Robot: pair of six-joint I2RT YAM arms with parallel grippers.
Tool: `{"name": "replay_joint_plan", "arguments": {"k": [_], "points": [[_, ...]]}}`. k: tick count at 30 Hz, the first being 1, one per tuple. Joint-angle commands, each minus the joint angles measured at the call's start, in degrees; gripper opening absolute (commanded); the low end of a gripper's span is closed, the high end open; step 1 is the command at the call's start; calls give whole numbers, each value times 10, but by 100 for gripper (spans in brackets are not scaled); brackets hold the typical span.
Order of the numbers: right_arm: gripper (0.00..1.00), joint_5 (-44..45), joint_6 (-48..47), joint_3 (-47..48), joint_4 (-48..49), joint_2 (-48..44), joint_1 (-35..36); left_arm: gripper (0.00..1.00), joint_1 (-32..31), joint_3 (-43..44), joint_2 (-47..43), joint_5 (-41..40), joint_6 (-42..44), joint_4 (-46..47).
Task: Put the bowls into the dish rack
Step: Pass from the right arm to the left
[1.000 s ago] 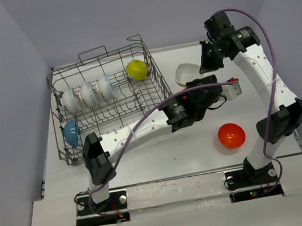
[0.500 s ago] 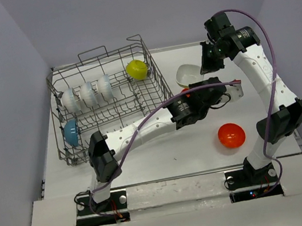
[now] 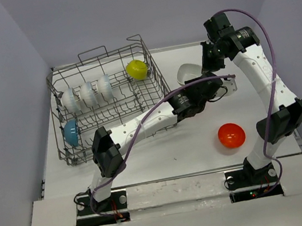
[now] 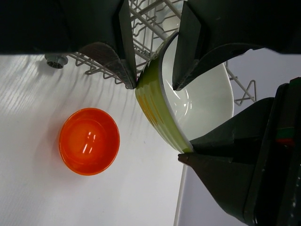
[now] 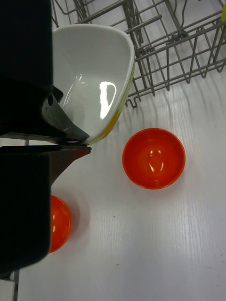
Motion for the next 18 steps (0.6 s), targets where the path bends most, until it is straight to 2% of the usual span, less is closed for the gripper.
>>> {"name": "replay_joint_plan", "arguments": {"k": [1,12,18], "points": [[1,32,-9,3,2,-28,4,48,7,18,-19,-7,16,-11],[1,94,-5,-30,12,-43,4,47,10,26,-20,-13,15,-19],[1,94,3,-28,24,-48,4,47,10,21,-26,-15,16,-15]]}}
